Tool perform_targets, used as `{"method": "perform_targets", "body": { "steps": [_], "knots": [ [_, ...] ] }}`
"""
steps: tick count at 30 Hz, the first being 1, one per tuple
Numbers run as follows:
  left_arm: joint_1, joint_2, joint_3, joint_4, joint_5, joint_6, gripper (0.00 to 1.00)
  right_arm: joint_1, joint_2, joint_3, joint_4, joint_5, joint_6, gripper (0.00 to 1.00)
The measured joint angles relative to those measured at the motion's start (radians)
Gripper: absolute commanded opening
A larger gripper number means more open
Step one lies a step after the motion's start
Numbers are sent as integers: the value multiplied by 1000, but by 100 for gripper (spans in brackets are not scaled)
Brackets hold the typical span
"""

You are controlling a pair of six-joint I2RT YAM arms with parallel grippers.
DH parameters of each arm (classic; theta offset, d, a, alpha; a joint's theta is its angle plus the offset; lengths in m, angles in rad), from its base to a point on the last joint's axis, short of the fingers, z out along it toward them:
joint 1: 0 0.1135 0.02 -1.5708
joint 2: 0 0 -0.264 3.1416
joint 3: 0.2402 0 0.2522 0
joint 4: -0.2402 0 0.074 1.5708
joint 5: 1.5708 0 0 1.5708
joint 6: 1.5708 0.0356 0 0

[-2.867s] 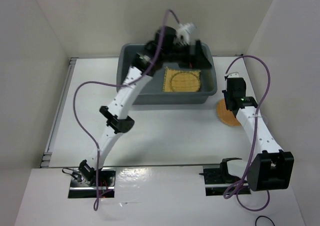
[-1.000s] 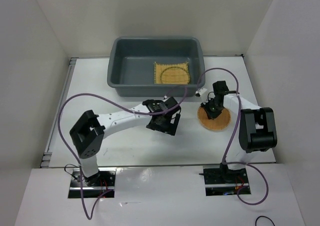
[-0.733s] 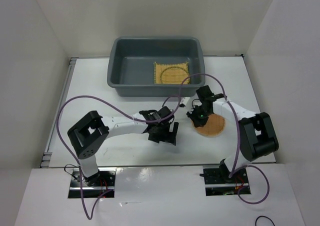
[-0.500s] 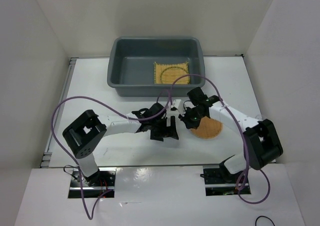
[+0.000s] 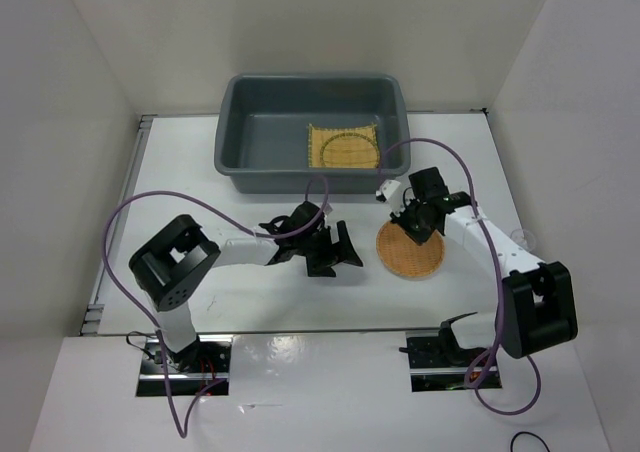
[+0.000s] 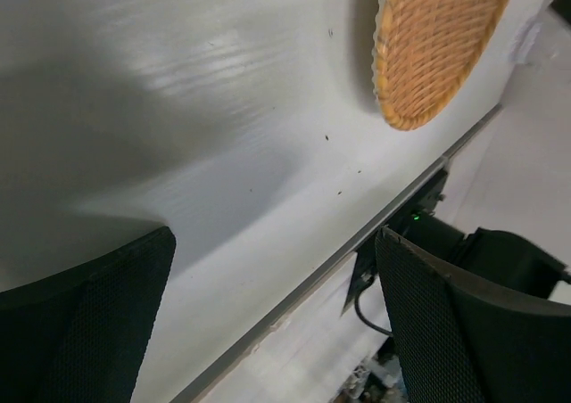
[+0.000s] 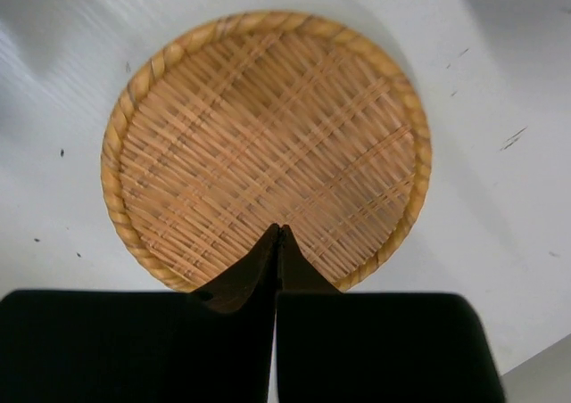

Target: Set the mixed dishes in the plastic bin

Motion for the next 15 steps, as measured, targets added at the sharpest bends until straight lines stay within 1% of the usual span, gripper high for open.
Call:
{"method": "perform_targets", "body": {
  "steps": [7, 10, 15],
  "knots": [
    [46, 18, -43, 120, 60, -92, 100, 0, 31, -44, 3, 21, -29, 0],
    [47, 19, -46, 130, 59, -104, 100, 0, 83, -44, 16, 24, -38, 0],
    [51, 19, -51, 135, 60, -116, 100, 1, 224, -42, 37, 34, -53, 0]
  ]
}}
